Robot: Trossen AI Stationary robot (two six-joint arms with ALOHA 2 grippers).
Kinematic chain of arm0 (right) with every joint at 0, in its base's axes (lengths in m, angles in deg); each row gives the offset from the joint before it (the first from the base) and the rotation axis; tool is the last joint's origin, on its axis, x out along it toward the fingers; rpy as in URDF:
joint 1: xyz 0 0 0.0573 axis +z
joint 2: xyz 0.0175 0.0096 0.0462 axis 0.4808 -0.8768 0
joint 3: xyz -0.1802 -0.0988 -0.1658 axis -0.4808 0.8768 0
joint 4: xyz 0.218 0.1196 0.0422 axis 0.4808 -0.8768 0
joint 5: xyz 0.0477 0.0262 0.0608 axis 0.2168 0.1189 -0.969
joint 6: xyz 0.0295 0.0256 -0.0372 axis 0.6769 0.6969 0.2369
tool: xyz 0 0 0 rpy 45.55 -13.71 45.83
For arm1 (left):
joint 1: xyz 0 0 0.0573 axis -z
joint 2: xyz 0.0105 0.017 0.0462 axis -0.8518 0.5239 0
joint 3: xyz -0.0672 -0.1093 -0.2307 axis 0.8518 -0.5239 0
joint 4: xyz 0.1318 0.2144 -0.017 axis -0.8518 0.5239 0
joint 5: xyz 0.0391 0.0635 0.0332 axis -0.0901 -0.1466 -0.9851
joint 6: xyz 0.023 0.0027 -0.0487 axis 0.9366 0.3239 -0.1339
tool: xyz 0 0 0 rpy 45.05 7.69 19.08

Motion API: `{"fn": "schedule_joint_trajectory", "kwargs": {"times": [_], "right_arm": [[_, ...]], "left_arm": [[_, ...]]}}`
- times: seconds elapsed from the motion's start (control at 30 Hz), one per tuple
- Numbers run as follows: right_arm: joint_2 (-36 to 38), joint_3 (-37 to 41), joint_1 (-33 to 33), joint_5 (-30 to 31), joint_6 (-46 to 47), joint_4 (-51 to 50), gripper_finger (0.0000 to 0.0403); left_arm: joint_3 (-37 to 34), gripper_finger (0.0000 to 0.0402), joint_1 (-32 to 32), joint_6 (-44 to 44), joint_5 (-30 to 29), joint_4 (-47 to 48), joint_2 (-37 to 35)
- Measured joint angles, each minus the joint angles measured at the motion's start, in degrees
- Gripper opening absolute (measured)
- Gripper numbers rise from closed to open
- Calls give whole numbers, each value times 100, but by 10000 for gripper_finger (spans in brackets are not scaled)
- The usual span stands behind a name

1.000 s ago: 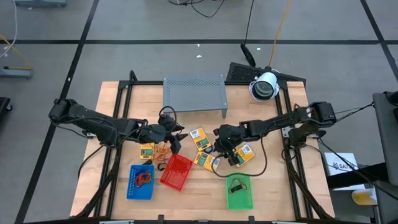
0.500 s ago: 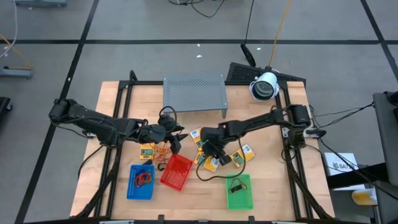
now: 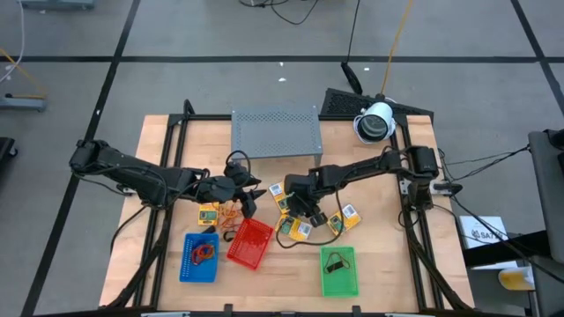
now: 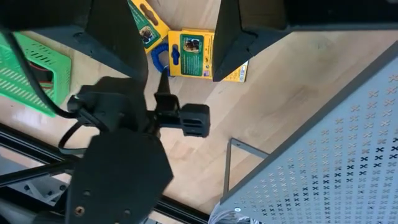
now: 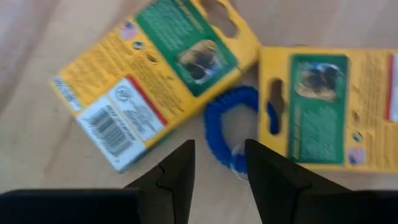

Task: Pick & Place Office Desk Supplies
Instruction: Put the blue spring keychain into the blue basket

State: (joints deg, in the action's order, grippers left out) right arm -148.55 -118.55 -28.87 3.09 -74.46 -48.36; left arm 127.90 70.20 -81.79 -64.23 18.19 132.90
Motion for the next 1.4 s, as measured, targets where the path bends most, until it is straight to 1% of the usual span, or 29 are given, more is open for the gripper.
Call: {"fn": "schedule_joint_trajectory", "kwargs": {"times": [0.17,0.4,0.9,1.03,1.27,1.4], "right_arm": [[0,0,-34,-2,296,4,132],[1,2,63,-12,409,156,132],[1,4,62,-37,350,184,132],[1,4,64,-334,351,184,132],[1,4,77,-326,304,184,132],[-220,4,77,-326,283,264,132]], "left_arm": [[0,189,0,0,0,0,0],[0,189,0,0,0,0,0],[0,189,0,4,146,0,0],[0,189,0,4,150,0,0],[0,189,0,4,153,0,0],[0,189,0,4,153,0,0]]}}
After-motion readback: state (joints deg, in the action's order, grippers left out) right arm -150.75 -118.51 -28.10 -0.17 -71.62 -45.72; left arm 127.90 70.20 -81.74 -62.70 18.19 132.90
